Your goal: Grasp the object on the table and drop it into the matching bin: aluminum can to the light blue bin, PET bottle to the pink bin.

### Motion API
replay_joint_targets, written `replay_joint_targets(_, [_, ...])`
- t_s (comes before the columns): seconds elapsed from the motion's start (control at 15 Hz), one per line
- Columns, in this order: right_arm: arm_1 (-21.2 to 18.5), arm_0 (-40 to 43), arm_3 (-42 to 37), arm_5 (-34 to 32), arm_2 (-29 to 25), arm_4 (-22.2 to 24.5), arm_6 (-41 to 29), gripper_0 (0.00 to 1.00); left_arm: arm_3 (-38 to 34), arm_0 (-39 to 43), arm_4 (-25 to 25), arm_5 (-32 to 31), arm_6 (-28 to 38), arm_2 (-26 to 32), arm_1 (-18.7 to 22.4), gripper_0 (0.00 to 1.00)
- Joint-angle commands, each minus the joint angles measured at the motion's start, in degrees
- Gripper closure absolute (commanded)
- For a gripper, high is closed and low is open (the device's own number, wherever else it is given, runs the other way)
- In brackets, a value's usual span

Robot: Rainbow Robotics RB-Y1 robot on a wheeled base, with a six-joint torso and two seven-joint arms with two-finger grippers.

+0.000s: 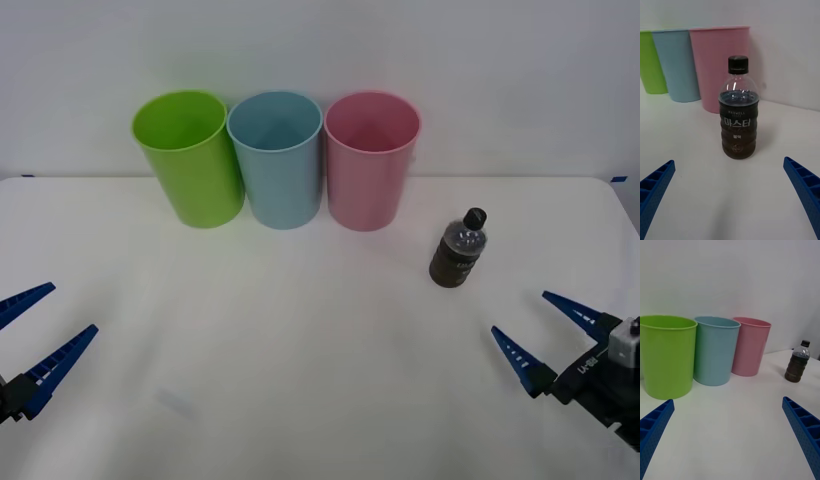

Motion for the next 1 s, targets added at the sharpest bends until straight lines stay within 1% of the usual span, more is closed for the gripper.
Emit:
replay_joint_targets(0.07, [0.0, -1.0, 0.5, 4.6, 3.1, 0.0, 0.8, 0.00, 0.0, 0.0, 0.0, 0.0, 0.0, 0.0, 0.0, 0.00])
replay_joint_targets(0.6, [0.1, -4.7, 0.5, 16.7, 11.5, -1.0, 1.2, 0.00, 0.0, 0.0, 0.0, 0.0, 0.0, 0.0, 0.0, 0.00])
replay_joint_targets(0.87, [1.1, -6.6, 0.5, 21.0, 14.0, -0.9, 1.2, 0.00, 0.0, 0.0, 0.0, 0.0, 0.0, 0.0, 0.0, 0.00])
replay_joint_targets(1.0, [1.9, -7.6, 0.4, 23.5, 14.5, 0.1, 1.2, 0.00, 0.0, 0.0, 0.0, 0.0, 0.0, 0.0, 0.0, 0.00])
